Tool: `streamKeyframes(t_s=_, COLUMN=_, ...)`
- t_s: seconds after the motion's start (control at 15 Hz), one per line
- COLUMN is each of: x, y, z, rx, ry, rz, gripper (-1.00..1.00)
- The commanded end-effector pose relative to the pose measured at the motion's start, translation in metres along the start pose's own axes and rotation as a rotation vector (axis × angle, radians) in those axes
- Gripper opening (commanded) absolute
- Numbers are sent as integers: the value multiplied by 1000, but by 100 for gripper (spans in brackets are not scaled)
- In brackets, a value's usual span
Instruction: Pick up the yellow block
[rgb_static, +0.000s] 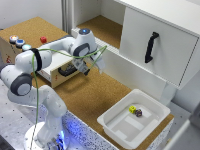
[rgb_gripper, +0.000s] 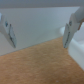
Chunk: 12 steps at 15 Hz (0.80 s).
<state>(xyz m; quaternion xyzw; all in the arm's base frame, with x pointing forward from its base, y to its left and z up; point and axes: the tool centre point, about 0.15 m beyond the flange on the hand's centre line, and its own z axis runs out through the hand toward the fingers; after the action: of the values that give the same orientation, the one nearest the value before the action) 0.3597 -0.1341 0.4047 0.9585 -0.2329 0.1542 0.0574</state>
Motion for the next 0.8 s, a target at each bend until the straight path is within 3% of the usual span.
streamKeyframes(t_s=0.0, x=71, y=94, z=62, rx=-73, ry=-155, rz=177, gripper=100)
streamKeyframes(t_s=0.47, x=95, y=194, z=123, rx=-78, ry=-214, rz=322, gripper=100)
streamKeyframes(t_s=0.73, x=82, y=207, z=173, rx=8, ry=-261, rz=457, gripper=100)
